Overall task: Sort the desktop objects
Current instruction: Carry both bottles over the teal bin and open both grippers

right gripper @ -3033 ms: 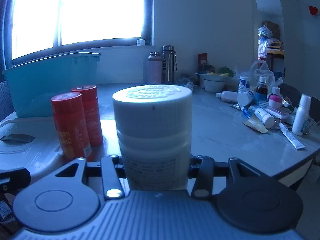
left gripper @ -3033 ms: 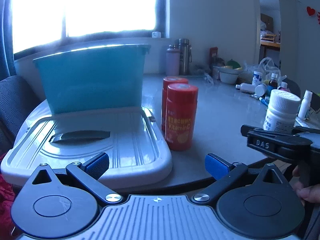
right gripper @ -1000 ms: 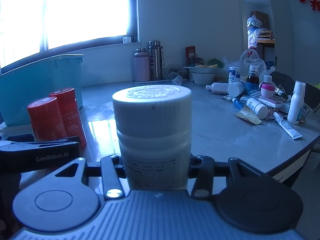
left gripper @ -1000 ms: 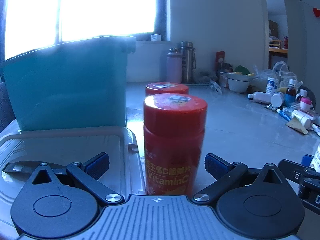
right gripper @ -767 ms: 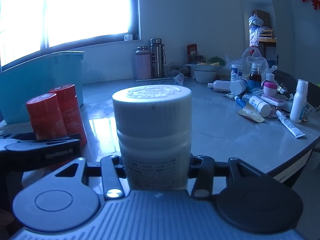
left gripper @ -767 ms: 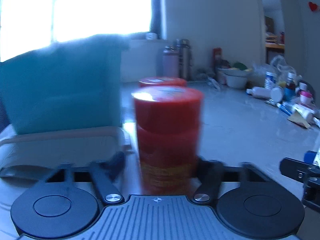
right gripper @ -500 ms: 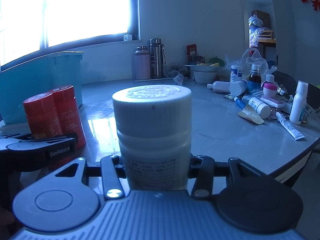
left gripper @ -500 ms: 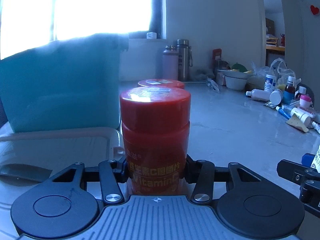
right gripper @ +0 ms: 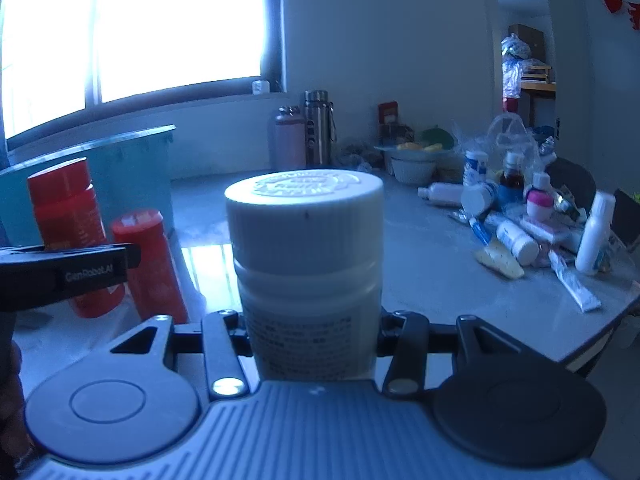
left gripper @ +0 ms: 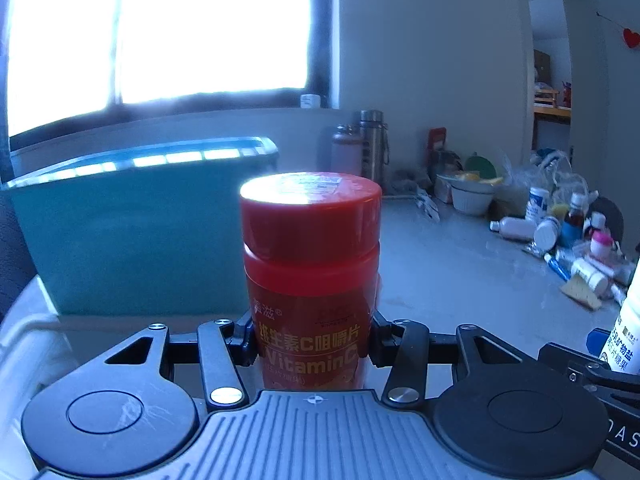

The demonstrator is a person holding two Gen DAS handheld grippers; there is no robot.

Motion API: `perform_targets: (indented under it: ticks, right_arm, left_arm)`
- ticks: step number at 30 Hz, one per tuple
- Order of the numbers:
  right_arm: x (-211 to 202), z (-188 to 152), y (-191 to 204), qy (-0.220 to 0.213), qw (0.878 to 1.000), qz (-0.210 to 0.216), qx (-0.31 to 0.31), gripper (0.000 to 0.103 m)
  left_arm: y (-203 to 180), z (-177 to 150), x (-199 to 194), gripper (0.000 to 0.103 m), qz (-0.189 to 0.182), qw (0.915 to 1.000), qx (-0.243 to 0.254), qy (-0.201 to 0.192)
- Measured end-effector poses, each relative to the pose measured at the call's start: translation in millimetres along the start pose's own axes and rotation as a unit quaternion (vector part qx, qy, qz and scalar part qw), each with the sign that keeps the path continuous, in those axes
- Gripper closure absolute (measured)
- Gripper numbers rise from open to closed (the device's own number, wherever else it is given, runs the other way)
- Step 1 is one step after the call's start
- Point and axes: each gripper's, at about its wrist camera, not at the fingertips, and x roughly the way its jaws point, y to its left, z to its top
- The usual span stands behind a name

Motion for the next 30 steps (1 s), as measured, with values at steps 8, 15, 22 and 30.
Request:
perform_targets:
  ticks: [8, 15, 22, 30]
  right_arm:
    - [-14, 65, 39, -0.014, 0.999, 0.039, -0.013, 0.054]
    - [3, 117, 85, -0.034, 0.997, 0.07, -0.017, 0.054]
    - [26, 159, 132, -0.047, 0.994, 0.094, -0.021, 0.054]
    - [57, 196, 183, -0.054, 0.991, 0.116, -0.027, 0.054]
  left_arm:
    - [50, 69, -26, 0.053, 0.022, 0.9997, -0.009, -0.001]
    - [107, 137, -30, 0.053, 0.052, 0.9982, -0.02, -0.023]
    - [160, 183, -12, 0.053, 0.077, 0.9966, -0.014, -0.023]
    - [227, 208, 11, 0.053, 0.087, 0.996, -0.021, -0.005]
